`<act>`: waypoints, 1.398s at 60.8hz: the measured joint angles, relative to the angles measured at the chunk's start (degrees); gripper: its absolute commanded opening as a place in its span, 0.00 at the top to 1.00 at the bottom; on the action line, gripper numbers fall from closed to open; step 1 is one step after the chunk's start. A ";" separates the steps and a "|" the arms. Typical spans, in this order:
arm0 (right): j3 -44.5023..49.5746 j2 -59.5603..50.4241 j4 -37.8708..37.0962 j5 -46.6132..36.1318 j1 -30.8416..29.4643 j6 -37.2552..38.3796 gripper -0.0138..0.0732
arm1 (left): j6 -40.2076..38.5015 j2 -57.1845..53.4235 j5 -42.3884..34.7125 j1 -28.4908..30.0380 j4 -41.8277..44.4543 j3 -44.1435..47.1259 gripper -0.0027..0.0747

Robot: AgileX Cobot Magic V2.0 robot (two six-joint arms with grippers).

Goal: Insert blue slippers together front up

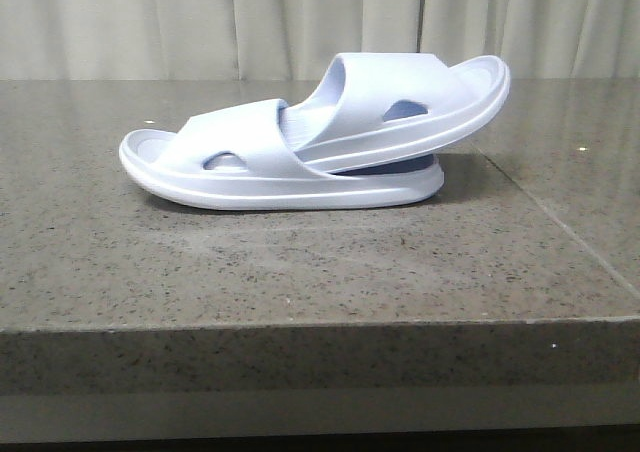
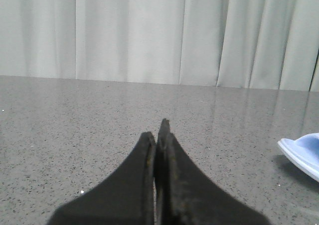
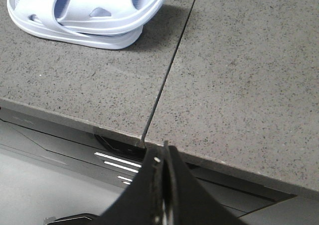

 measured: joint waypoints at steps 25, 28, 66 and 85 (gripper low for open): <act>0.00 0.00 0.00 0.00 0.00 0.00 0.98 | -0.15 0.00 -0.13 0.00 0.00 0.00 0.99; 0.00 0.00 0.00 0.00 0.00 0.00 0.98 | -0.15 0.00 -0.13 0.00 0.00 0.00 0.99; 17.09 -7.48 -5.30 -26.19 0.13 0.00 0.98 | -0.25 0.00 -0.21 0.00 0.00 0.00 0.99; 40.13 -20.05 -5.42 -52.19 0.38 0.00 0.98 | -0.25 0.00 -0.21 0.00 0.00 0.00 0.99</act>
